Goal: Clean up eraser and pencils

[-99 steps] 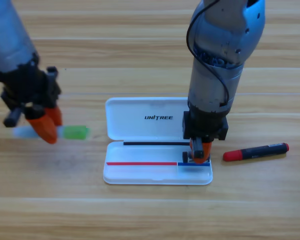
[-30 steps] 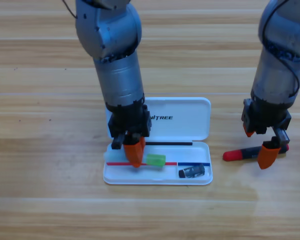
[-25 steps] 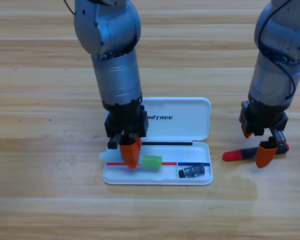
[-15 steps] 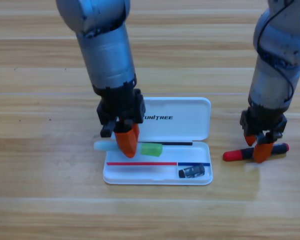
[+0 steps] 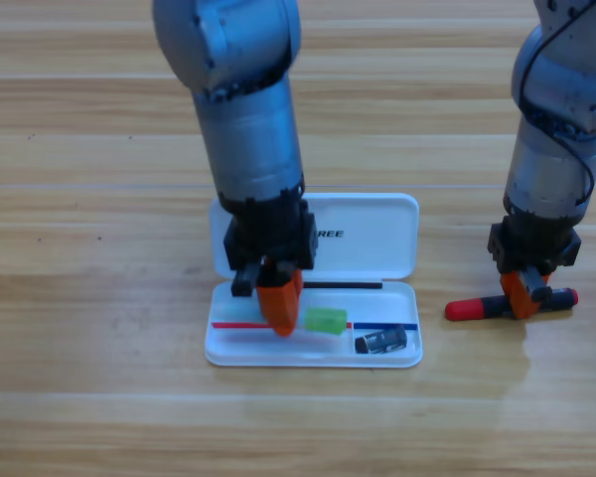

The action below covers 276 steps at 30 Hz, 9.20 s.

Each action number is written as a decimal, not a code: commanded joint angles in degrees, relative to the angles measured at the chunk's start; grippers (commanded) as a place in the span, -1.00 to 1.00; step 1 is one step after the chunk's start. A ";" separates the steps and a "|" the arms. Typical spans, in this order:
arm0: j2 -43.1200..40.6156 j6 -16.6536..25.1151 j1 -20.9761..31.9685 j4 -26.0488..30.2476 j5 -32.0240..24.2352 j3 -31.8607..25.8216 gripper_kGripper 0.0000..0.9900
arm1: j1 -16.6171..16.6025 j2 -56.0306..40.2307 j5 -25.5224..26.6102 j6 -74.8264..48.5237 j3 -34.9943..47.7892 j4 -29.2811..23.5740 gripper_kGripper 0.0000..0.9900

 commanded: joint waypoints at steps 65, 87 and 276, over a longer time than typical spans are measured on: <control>6.41 -1.60 2.48 -1.76 0.22 1.07 -1.00 | 0.50 -9.98 2.15 2.32 3.62 3.47 -1.00; 6.49 -2.39 2.39 -1.68 0.14 1.16 1.00 | 0.50 -10.42 2.15 2.32 3.79 3.47 -1.00; -33.76 12.64 36.31 -54.59 -15.86 63.30 -1.00 | 16.93 -29.93 29.57 29.65 -7.46 0.65 0.94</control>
